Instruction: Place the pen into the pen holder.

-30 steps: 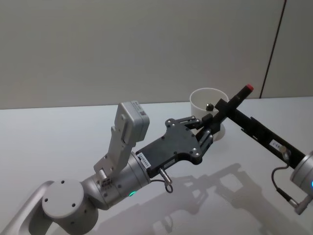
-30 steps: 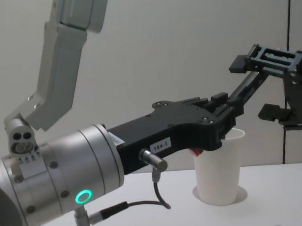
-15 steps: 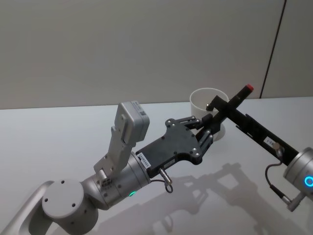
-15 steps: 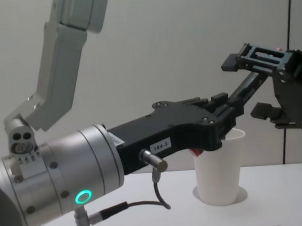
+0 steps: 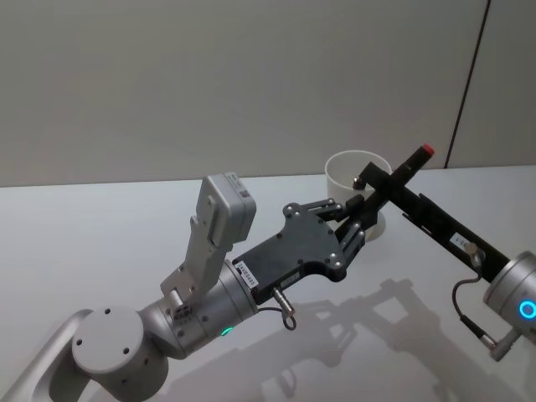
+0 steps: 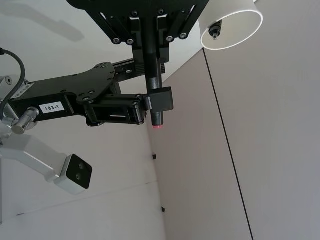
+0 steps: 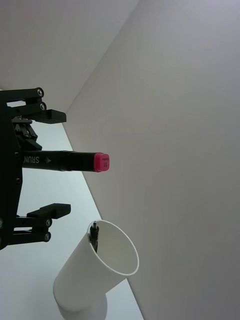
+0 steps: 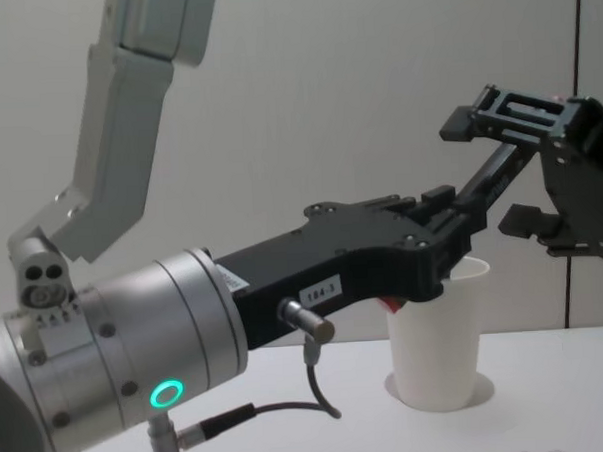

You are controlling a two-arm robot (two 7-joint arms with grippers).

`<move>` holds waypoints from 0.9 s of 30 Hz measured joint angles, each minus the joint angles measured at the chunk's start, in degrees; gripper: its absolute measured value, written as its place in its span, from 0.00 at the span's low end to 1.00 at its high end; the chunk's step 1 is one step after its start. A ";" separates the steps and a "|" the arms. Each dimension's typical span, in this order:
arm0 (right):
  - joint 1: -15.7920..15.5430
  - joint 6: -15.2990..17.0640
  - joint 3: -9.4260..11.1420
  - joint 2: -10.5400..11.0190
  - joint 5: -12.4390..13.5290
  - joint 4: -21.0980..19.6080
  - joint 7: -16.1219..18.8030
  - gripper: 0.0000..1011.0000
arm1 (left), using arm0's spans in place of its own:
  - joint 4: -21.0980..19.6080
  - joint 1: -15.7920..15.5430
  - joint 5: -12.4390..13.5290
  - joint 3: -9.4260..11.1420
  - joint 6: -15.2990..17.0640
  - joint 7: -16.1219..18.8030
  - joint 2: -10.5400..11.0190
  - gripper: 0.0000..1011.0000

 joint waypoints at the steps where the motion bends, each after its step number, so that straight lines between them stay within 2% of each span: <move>1: -0.02 -0.13 -0.04 0.09 0.05 -0.05 -0.07 0.99 | 0.00 0.00 0.00 0.00 0.00 0.00 0.00 0.17; 12: -0.17 -0.61 -0.25 0.48 0.23 -0.25 -0.31 0.99 | 0.00 0.00 0.00 0.00 0.00 0.00 0.00 0.17; 16: -0.19 -0.69 -0.29 0.56 0.25 -0.29 -0.35 0.94 | 0.00 0.00 0.00 0.00 0.00 0.00 0.00 0.17; 19: -0.21 -0.77 -0.32 0.62 0.27 -0.32 -0.38 0.85 | 0.00 0.00 0.00 0.00 0.00 0.00 0.00 0.17; 20: -0.21 -0.77 -0.32 0.62 0.27 -0.32 -0.38 0.85 | 0.00 0.00 0.00 0.00 0.00 0.00 0.00 0.17; 22: -0.22 -0.81 -0.34 0.65 0.29 -0.34 -0.40 0.77 | 0.00 0.00 0.00 0.00 0.00 0.00 0.00 0.17; 23: -0.23 -0.82 -0.35 0.66 0.29 -0.35 -0.41 0.77 | 0.00 0.00 0.00 0.00 0.00 0.00 0.00 0.17; 27: -0.25 -0.86 -0.38 0.68 0.32 -0.37 -0.43 0.61 | 0.00 0.00 0.00 0.00 0.00 0.00 0.00 0.17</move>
